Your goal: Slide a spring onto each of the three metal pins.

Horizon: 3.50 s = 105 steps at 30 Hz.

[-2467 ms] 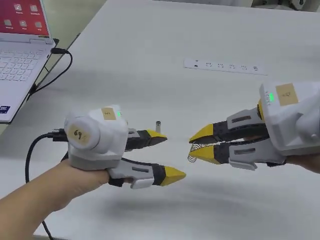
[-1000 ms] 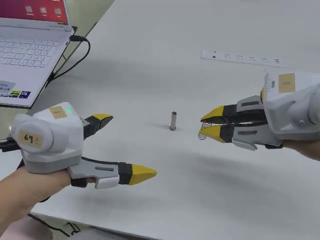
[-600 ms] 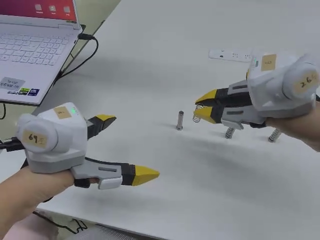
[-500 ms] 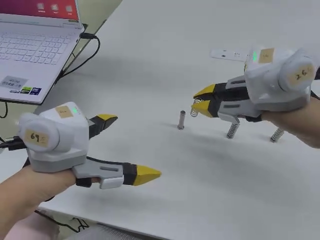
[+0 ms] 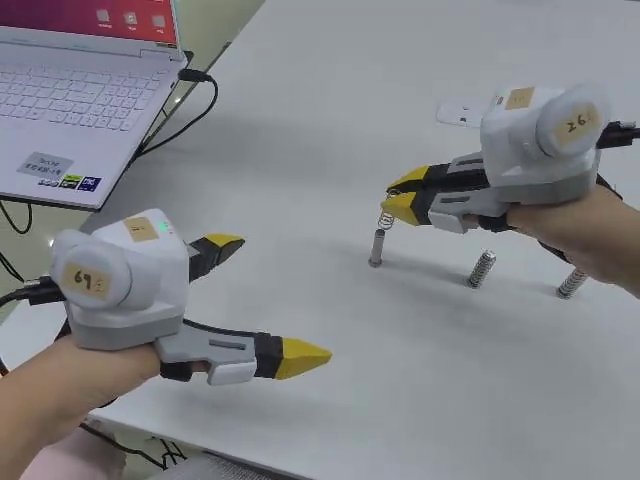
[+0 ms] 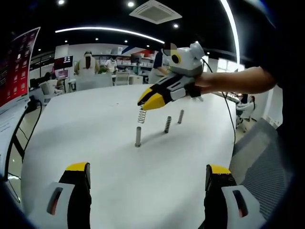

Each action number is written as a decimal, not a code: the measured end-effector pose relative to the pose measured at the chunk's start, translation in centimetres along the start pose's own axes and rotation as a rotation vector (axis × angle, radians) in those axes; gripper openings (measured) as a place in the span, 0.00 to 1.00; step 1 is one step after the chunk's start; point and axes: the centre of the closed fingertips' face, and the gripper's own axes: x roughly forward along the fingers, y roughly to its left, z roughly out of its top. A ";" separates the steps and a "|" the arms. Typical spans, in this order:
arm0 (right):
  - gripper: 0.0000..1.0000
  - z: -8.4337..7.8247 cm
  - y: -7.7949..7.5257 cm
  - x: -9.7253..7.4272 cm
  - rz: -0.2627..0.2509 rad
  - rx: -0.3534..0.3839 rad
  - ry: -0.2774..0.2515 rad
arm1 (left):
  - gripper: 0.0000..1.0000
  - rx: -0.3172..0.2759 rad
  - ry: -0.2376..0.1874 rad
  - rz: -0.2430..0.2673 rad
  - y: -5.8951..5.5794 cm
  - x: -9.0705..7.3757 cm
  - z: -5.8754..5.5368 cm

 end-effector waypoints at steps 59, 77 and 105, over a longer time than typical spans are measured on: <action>0.27 -5.2 0.3 2.9 -0.026 0.036 0.128 | 0.97 -0.001 -0.020 -0.017 -0.5 2.0 1.7; 0.52 -3.5 2.2 -5.1 -0.124 0.117 -0.058 | 0.98 0.022 -0.063 -0.060 -1.9 4.1 4.9; 0.99 -10.8 4.1 -17.2 -0.352 0.261 -0.104 | 0.98 0.071 -0.045 -0.081 -3.3 3.4 4.3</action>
